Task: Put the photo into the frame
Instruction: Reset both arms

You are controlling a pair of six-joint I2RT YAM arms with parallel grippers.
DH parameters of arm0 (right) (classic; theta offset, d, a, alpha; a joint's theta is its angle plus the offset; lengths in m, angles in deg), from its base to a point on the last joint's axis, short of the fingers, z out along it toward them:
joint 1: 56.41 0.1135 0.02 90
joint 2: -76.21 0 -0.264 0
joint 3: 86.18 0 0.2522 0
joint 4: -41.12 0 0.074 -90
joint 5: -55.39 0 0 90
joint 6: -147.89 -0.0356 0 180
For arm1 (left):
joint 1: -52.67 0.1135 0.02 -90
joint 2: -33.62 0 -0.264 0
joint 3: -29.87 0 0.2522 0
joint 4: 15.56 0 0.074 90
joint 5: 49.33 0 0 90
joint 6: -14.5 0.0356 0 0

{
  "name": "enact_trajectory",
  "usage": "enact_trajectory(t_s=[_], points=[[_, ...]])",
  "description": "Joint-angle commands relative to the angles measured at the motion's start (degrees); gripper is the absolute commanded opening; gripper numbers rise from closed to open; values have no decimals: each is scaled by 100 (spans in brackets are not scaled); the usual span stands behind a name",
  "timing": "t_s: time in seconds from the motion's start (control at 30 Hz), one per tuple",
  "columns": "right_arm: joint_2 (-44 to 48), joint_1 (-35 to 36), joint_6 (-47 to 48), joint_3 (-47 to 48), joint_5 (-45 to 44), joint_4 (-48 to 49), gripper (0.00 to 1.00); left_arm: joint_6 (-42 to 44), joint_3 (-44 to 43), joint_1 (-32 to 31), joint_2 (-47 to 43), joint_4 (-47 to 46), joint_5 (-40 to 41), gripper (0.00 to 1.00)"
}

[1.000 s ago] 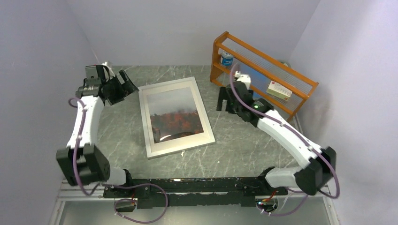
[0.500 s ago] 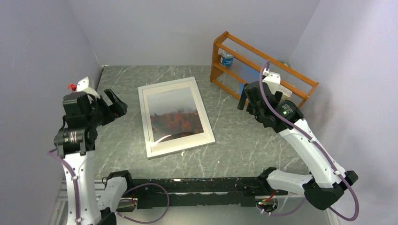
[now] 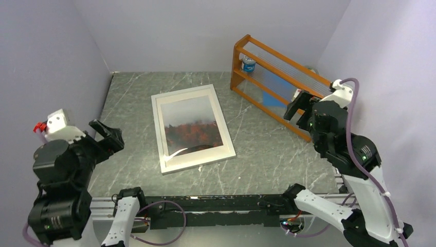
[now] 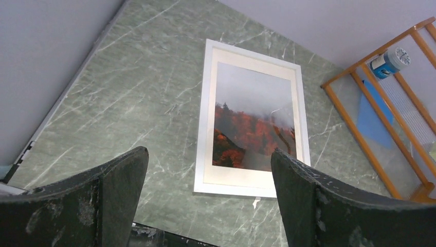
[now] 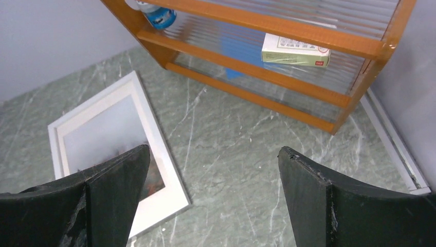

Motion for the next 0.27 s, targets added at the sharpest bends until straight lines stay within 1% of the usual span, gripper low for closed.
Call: enact_trajectory(t_s=[0.0,0.13,0.23], points=[[165,4,281,107,49,172,99,60,-348,-5,-9,518,211,94],[396,0,524,-197,215,417,99,26,-415,1,-117,726,293,94],[343,2,633,-152,270,349,99,-2,-428,0,-172,812,200,94]])
